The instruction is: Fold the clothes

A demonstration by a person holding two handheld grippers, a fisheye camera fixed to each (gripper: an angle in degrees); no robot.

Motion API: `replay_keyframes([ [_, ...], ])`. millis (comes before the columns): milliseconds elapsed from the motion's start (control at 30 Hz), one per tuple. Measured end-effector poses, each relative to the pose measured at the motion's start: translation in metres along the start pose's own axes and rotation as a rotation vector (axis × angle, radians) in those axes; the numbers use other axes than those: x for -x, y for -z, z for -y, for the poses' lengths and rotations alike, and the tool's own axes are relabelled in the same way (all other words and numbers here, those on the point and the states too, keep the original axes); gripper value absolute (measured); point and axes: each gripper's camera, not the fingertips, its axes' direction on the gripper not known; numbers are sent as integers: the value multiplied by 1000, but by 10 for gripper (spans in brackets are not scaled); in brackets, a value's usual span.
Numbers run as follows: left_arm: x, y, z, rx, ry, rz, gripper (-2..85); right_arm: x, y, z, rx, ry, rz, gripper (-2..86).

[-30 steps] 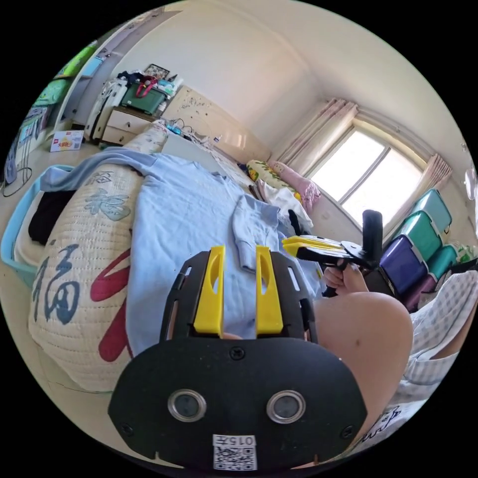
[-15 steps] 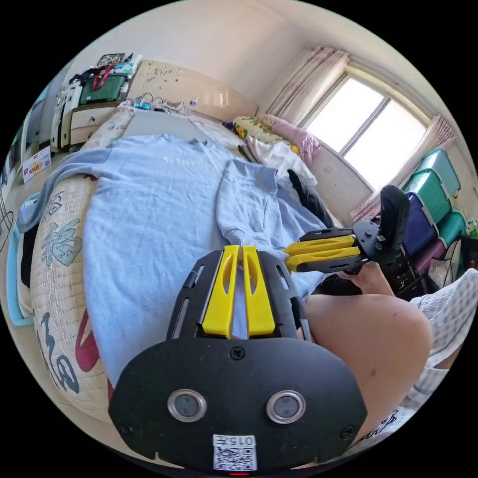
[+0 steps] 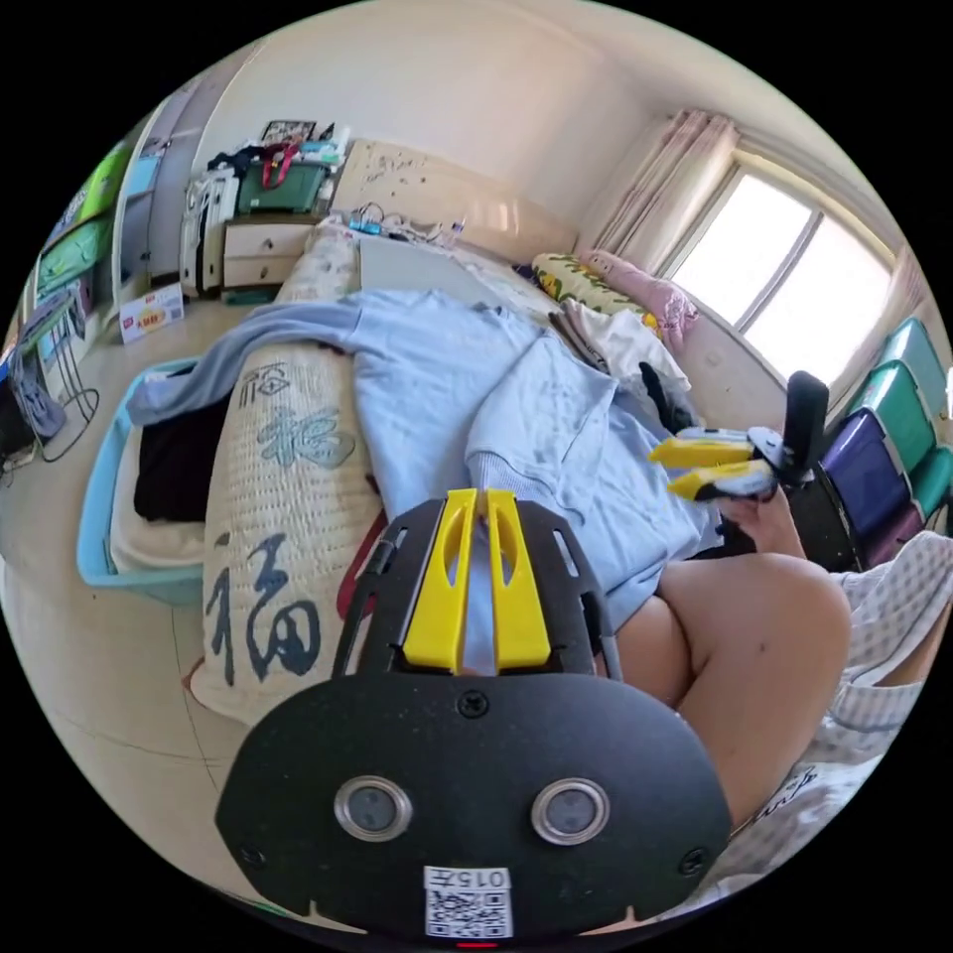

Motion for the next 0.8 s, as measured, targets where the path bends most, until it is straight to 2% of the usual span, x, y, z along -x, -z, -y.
replay_keyframes([
  [33, -1, 3, 4, -4, -9, 23, 19, -13, 7, -5, 6, -12, -70, 95],
  [100, -4, 14, 34, -47, -33, 82, 32, -66, 25, -20, 47, -54, -352, 88],
  [233, -25, -19, 120, -31, -174, -4, 46, -110, -1, -19, 183, 87, -461, 93],
  [333, -48, -90, 199, 29, -244, -76, 49, -120, -51, -8, 341, 218, -522, 116],
  [400, -66, -157, 257, 97, -228, -201, 58, -119, -87, -1, 425, 279, -582, 116],
  [533, -88, -247, 323, 142, -114, -250, 74, -140, -136, -15, 475, 230, -655, 69],
  [633, -108, -302, 351, 158, -69, -231, 87, -150, -137, -39, 396, 160, -641, 49],
  [733, -141, -346, 364, 276, -149, -197, 82, -156, -127, -64, 295, 119, -629, 44],
  [800, -167, -355, 366, 276, -246, -22, 49, -180, -113, -79, 229, 24, -530, 42],
])
